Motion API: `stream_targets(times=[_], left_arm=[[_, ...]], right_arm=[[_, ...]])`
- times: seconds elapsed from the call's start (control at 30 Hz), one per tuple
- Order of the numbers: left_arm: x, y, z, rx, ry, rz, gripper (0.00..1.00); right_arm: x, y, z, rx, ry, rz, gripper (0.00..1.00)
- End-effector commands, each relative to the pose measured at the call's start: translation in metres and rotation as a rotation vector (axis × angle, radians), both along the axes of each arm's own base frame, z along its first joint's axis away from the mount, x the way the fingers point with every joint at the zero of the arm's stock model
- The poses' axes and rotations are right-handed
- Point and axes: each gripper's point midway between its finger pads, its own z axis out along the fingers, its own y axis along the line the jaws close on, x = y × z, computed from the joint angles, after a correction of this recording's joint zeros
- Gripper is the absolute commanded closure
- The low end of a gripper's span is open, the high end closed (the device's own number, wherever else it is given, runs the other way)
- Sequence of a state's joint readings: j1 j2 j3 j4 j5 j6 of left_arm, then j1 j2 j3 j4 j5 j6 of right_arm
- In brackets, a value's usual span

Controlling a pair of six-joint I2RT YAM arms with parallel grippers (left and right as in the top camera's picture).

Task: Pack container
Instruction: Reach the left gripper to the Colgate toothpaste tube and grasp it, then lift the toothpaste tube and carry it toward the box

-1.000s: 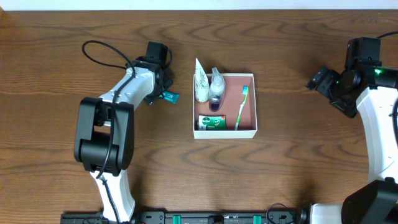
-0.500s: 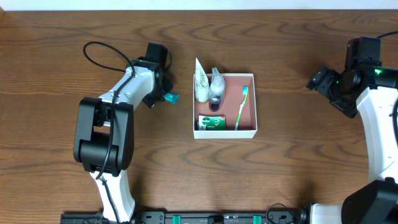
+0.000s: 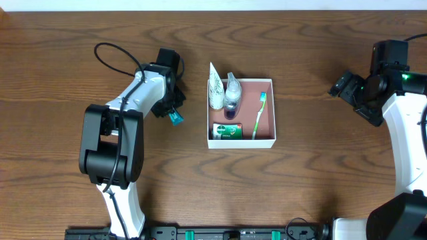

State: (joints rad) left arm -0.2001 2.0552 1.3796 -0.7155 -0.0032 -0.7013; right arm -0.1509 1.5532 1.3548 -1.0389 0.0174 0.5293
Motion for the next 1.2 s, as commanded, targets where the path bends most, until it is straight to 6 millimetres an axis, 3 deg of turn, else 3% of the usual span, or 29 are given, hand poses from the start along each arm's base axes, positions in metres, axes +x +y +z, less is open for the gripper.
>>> stream_targets(times=[0.0,0.23,0.47,0.6,0.7,0.9,1.07,1.17], left_arm=[[-0.018,0.001,-0.019,0.012,0.094,-0.146,0.74],[-0.025,0.002,-0.018,0.018,0.126,-0.206,0.86],[-0.023,0.001,-0.016,0.018,0.120,-0.226,0.86],[-0.018,0.000,-0.002,0.020,0.108,-0.272,0.86],[-0.009,-0.001,0.019,0.021,0.075,-0.316,0.87],[0.005,-0.005,0.088,0.022,-0.037,-0.371,0.88],[-0.001,-0.011,0.150,0.014,-0.167,-0.386,0.88],[-0.011,-0.025,0.186,-0.001,-0.258,-0.421,0.88]], right_arm=[[0.000,-0.002,0.000,-0.005,0.003,0.008,0.01],[0.000,-0.002,0.000,-0.005,0.003,0.008,0.01],[0.000,-0.002,0.000,-0.005,0.003,0.008,0.01],[0.000,-0.002,0.000,-0.005,0.003,0.008,0.01],[0.000,-0.002,0.000,-0.005,0.003,0.008,0.01],[0.000,-0.002,0.000,-0.005,0.003,0.008,0.01],[0.000,-0.002,0.000,-0.005,0.003,0.008,0.01],[0.000,-0.002,0.000,-0.005,0.003,0.008,0.01]])
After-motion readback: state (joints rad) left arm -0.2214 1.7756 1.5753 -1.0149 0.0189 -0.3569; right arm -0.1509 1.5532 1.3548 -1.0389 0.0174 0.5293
